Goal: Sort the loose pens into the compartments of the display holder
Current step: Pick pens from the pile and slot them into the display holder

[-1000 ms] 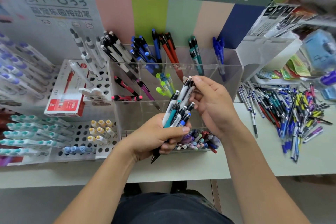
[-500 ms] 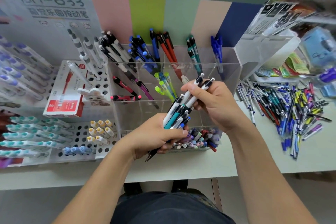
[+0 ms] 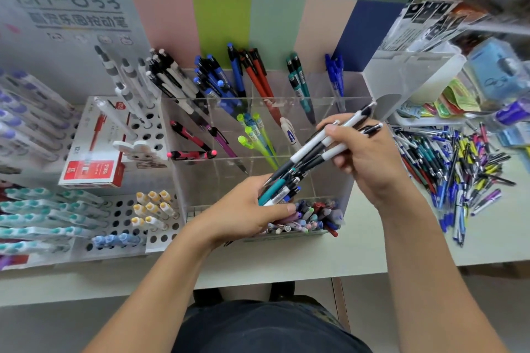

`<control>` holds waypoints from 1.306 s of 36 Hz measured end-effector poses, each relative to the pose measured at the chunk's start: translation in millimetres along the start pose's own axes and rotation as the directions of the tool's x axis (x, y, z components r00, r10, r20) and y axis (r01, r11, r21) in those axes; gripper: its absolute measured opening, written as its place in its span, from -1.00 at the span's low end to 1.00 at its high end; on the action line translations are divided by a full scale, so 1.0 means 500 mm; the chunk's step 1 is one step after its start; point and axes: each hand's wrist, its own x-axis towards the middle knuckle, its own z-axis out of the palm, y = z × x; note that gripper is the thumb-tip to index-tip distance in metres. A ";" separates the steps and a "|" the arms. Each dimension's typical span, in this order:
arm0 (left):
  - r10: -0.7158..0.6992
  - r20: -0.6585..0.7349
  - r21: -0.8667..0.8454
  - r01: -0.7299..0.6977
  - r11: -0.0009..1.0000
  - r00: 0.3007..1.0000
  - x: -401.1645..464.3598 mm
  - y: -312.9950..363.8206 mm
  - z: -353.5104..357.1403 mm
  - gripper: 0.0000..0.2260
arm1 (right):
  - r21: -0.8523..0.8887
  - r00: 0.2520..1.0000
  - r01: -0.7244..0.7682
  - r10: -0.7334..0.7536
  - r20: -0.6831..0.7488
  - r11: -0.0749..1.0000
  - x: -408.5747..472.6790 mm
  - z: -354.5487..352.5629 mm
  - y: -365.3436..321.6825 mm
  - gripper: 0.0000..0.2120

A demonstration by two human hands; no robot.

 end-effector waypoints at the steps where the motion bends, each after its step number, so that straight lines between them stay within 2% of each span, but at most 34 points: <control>1: -0.010 0.010 0.001 0.010 1.000 1.000 -0.002 -0.001 0.000 -0.91 | 0.027 0.999 0.008 -0.007 -0.047 1.000 0.001 -0.008 -0.001 -0.78; 4: -0.037 -0.025 -0.011 0.036 0.999 0.999 -0.007 -0.008 -0.003 -0.87 | 0.128 0.985 0.022 0.000 -0.170 0.991 0.003 -0.028 -0.005 -0.76; 6: -0.073 -0.090 -0.103 0.064 0.993 0.993 -0.005 -0.016 -0.007 -0.77 | 0.130 0.974 0.020 0.010 -0.226 0.991 0.003 -0.035 -0.006 -0.77; 9: -0.059 -0.228 -0.299 -0.012 0.954 0.972 0.002 -0.012 -0.002 -0.72 | 0.046 0.982 -0.022 0.030 -0.186 0.999 -0.002 -0.029 -0.002 -0.80; 11: -0.034 -0.311 -0.333 -0.076 0.940 0.950 0.008 -0.002 0.006 -0.71 | 0.035 0.989 -0.064 0.068 -0.128 0.997 -0.009 -0.008 0.006 -0.81; 13: -0.032 -0.353 -0.349 -0.100 0.932 0.935 0.015 0.001 0.016 -0.59 | 0.082 0.990 -0.081 0.090 -0.112 0.993 -0.016 0.016 0.014 -0.82; 15: -0.057 -0.399 -0.374 -0.106 0.921 0.915 0.019 -0.004 0.025 -0.65 | 0.089 0.989 -0.083 0.092 -0.111 0.993 -0.018 0.030 0.020 -0.83; 17: -0.086 -0.433 -0.384 -0.097 0.918 0.897 0.022 -0.014 0.033 -0.80 | 0.074 0.990 -0.091 0.098 -0.098 0.993 -0.019 0.034 0.023 -0.85; 20: -0.102 -0.431 -0.375 -0.076 0.924 0.896 0.025 -0.025 0.041 -0.90 | 0.040 0.994 -0.093 0.095 -0.059 0.995 -0.021 0.035 0.027 -0.84; 26: -0.115 -0.385 -0.413 -0.060 0.909 0.916 0.026 -0.016 0.041 -0.90 | -0.037 0.992 -0.125 0.126 0.025 0.991 -0.035 0.038 0.039 -0.80; 28: -0.118 -0.382 -0.409 -0.053 0.911 0.916 0.023 -0.016 0.034 -0.86 | -0.009 0.996 -0.087 0.086 -0.030 0.996 -0.033 0.018 0.027 -0.81; 30: -0.132 -0.371 -0.432 -0.045 0.901 0.919 0.021 -0.015 0.028 -0.80 | -0.017 0.989 -0.013 0.010 -0.145 1.000 -0.025 -0.013 0.007 -0.82; 32: -0.143 -0.337 -0.477 -0.038 0.878 0.931 0.020 -0.013 0.025 -0.78 | -0.161 0.964 0.062 -0.101 -0.248 0.985 -0.011 -0.043 -0.008 -0.82; 35: -0.138 -0.246 -0.510 -0.008 0.860 0.959 0.020 -0.007 0.027 -0.81 | -0.489 0.936 0.115 -0.259 -0.239 0.865 0.023 -0.064 -0.004 -0.83; 39: -0.114 -0.094 -0.672 0.022 0.741 0.989 0.021 0.002 0.033 -0.76 | -0.805 0.944 0.117 -0.316 -0.091 0.581 0.055 -0.038 0.025 -0.73; 43: -0.078 -0.032 -0.732 0.029 0.680 0.996 0.018 0.003 0.036 -0.78 | -0.891 0.965 0.033 -0.245 -0.089 0.453 0.063 -0.010 0.067 -0.82; 47: -0.090 -0.092 -0.699 0.000 0.716 0.992 0.013 0.001 0.035 -0.77 | -0.900 0.964 -0.016 -0.232 -0.129 0.435 0.069 -0.003 0.073 -0.75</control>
